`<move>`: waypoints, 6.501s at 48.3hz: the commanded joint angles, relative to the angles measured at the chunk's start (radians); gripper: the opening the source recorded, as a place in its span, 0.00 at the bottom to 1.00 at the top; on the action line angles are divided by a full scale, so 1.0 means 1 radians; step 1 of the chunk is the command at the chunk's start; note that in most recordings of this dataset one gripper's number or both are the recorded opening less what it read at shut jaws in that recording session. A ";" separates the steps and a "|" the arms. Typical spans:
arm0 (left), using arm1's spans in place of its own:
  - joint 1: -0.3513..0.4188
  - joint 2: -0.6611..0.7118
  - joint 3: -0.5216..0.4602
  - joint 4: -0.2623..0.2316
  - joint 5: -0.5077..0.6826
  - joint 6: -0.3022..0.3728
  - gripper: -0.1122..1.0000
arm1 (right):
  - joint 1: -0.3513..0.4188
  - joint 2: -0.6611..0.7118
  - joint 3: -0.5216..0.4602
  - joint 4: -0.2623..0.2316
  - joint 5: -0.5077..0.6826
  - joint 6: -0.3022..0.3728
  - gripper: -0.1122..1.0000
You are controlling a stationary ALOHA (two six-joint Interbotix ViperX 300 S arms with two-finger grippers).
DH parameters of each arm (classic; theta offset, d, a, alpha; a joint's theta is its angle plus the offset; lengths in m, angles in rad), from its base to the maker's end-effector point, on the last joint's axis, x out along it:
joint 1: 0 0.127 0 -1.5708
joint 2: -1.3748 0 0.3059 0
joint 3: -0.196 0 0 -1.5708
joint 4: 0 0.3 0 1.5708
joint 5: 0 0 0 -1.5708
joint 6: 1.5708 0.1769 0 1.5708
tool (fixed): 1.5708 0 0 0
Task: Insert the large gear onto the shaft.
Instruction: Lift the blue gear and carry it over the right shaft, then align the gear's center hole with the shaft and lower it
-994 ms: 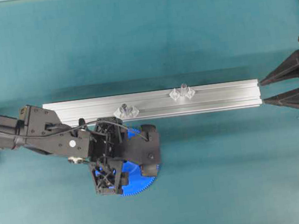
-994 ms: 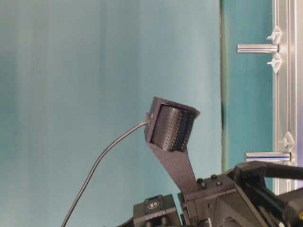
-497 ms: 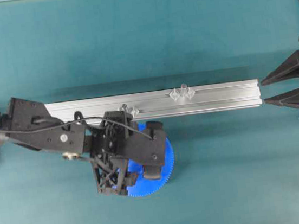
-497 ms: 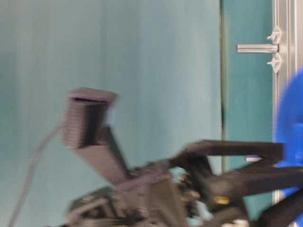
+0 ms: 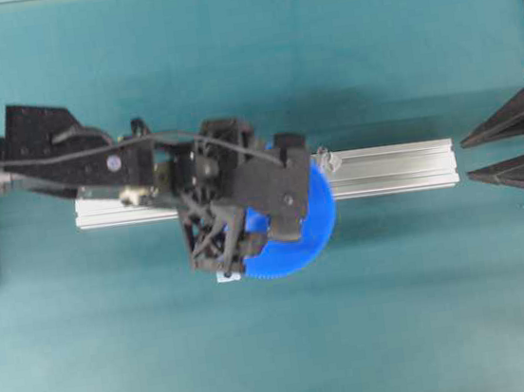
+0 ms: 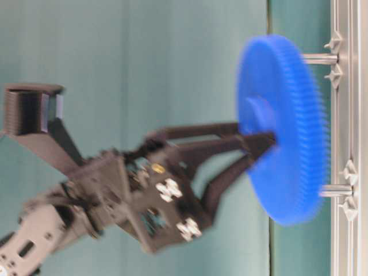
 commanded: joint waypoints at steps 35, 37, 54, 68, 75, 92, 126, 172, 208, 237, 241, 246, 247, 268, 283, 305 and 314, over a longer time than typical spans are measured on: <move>0.103 0.178 -0.242 0.003 -0.009 0.158 0.80 | -0.008 -0.054 0.005 -0.006 0.000 0.009 0.61; 0.106 0.189 -0.252 0.003 -0.009 0.163 0.80 | -0.008 -0.054 0.006 -0.006 0.000 0.009 0.61; 0.117 0.264 -0.313 0.003 -0.008 0.183 0.80 | -0.008 -0.069 0.009 -0.006 0.017 0.009 0.61; 0.149 0.268 -0.319 0.003 -0.002 0.184 0.80 | -0.008 -0.072 0.009 -0.006 0.021 0.009 0.61; 0.172 0.267 -0.319 0.008 0.026 0.184 0.80 | -0.009 -0.074 0.009 -0.006 0.021 0.009 0.61; 0.181 0.273 -0.324 0.008 0.035 0.201 0.80 | -0.012 -0.074 0.008 -0.008 0.020 0.009 0.61; 0.178 0.284 -0.356 0.008 0.049 0.184 0.80 | -0.012 -0.074 0.008 -0.008 0.020 0.009 0.61; 0.172 0.298 -0.371 0.008 0.044 0.204 0.88 | -0.021 -0.072 0.003 -0.006 0.021 0.009 0.61; 0.135 0.296 -0.311 0.008 0.072 0.190 0.87 | -0.020 -0.072 0.003 -0.008 0.021 0.009 0.61; 0.163 0.291 -0.348 0.008 0.095 0.202 0.87 | -0.021 -0.074 0.002 -0.006 0.017 0.009 0.61; 0.163 0.293 -0.360 0.008 0.095 0.193 0.87 | -0.020 -0.072 0.002 -0.006 0.015 0.009 0.61; 0.163 0.296 -0.374 0.008 0.097 0.190 0.88 | -0.020 -0.072 0.002 -0.008 0.015 0.009 0.61; 0.163 0.298 -0.376 0.008 0.095 0.190 0.88 | -0.021 -0.072 0.002 -0.006 0.015 0.009 0.61; 0.146 0.293 -0.377 0.008 0.124 0.190 0.88 | -0.021 -0.072 0.006 -0.006 0.012 0.009 0.61; 0.123 0.301 -0.408 0.008 0.137 0.173 0.88 | -0.020 -0.072 0.008 -0.006 0.011 0.009 0.61; 0.121 0.307 -0.439 0.008 0.176 0.175 0.88 | -0.020 -0.074 0.006 -0.006 0.011 0.009 0.61; 0.123 0.307 -0.439 0.008 0.178 0.175 0.88 | -0.020 -0.074 0.006 -0.006 0.011 0.009 0.61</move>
